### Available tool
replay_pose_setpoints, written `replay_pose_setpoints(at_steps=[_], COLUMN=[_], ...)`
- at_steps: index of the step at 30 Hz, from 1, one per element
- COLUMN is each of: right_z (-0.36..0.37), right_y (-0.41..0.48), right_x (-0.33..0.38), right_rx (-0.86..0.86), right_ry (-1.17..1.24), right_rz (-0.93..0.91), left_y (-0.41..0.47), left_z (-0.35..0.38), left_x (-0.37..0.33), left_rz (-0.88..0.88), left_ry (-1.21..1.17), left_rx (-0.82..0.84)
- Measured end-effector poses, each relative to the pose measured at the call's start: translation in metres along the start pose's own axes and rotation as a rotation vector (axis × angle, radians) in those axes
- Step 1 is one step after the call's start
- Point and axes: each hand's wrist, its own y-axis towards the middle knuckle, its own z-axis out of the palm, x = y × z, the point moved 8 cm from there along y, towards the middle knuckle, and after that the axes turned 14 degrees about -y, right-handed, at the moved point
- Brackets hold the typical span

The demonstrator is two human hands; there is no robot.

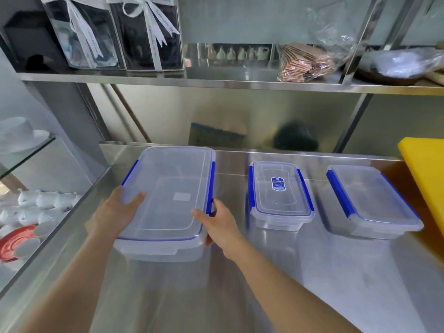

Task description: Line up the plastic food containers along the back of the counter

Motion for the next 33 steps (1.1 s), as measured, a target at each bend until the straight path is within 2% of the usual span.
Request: replay_pose_setpoints(at_steps=[6,26,31,33], right_z=[-0.012,-0.013,-0.015,-0.031], right_y=[-0.003,0.003,-0.005,-0.012], right_x=[-0.009,-0.011,-0.006,0.004], right_rx=[-0.079,-0.026,0.004,-0.044], right_ry=[-0.011,-0.145,-0.296,-0.325], right_rz=[0.02,0.023,0.036,0.004], left_y=[-0.011,-0.028,-0.025,-0.024], left_z=[0.009,0.006,0.009,0.005], left_x=[-0.011,-0.023,-0.016,-0.022], left_rz=[0.029,0.014,-0.011,-0.002], left_ry=[0.068,0.137,0.153,0.162], left_rx=[-0.002,-0.062,-0.002,-0.004])
